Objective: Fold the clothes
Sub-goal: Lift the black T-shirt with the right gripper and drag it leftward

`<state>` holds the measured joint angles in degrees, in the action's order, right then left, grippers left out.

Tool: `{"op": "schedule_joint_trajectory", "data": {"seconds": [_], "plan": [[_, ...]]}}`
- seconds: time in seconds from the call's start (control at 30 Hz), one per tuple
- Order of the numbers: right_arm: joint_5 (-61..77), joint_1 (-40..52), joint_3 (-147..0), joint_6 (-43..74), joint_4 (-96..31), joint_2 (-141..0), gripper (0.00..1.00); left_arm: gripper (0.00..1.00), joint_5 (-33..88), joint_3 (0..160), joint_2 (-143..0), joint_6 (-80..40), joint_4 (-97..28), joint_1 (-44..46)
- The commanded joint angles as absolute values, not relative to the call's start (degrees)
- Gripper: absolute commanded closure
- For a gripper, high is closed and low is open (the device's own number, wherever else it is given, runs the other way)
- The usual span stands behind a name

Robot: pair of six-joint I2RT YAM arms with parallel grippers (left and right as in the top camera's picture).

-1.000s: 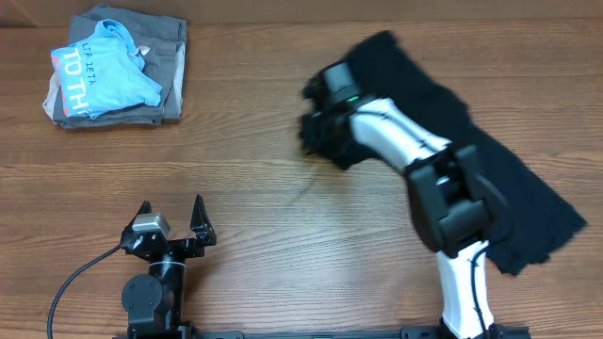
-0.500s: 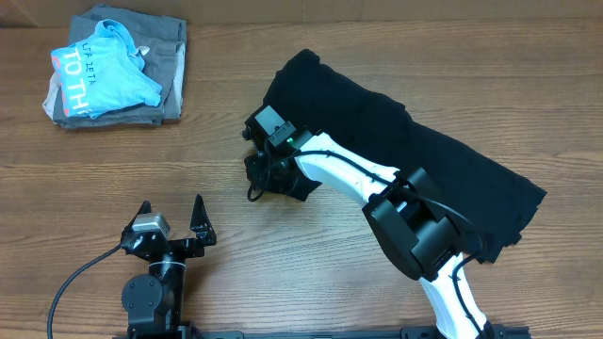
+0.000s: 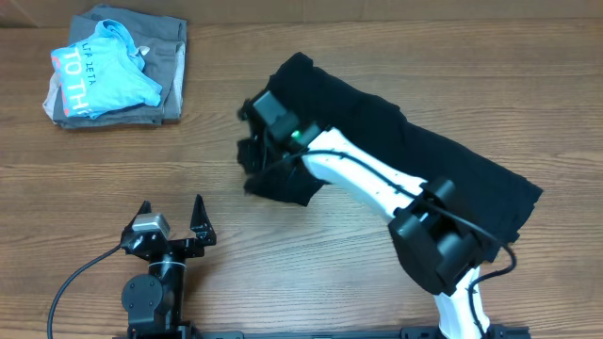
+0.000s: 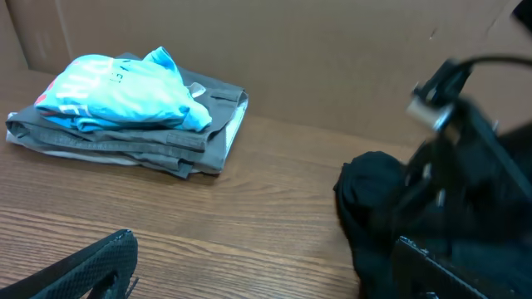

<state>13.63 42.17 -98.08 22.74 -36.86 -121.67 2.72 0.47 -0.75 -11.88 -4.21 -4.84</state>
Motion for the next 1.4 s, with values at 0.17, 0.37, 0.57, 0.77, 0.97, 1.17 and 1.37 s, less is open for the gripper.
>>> {"op": "schedule_joint_trajectory", "data": {"seconds": [0.17,0.37,0.57,0.77,0.97,1.17,1.37], "plan": [[17.6,34.6,-101.9,24.4,-38.9,-118.1,0.31,0.0,2.3,0.3,-0.3,-11.8,-4.3,-4.5],[4.6,32.5,-100.9,19.1,-50.6,-118.7,0.25,0.0,2.3,0.3,-0.3,-11.8,-4.3,-4.5],[6.0,33.4,-98.3,19.9,-50.8,-118.8,0.27,0.0,2.3,0.3,-0.3,-11.8,-4.2,-4.5],[-2.3,34.5,-96.1,24.2,-50.5,-119.5,0.3,0.0,2.3,0.3,-0.3,-11.8,-4.3,-4.5],[-6.7,33.0,-95.6,39.3,-51.2,-119.5,0.3,0.0,2.3,0.3,-0.3,-11.8,-4.3,-4.5],[-8.3,28.1,-95.6,48.9,-56.6,-117.1,0.41,0.0,2.3,0.3,-0.3,-11.8,-4.3,-4.5],[-14.2,24.5,-95.6,51.5,-65.2,-107.9,0.33,0.0,2.4,0.3,-0.3,-11.8,-4.3,-4.5]]}}
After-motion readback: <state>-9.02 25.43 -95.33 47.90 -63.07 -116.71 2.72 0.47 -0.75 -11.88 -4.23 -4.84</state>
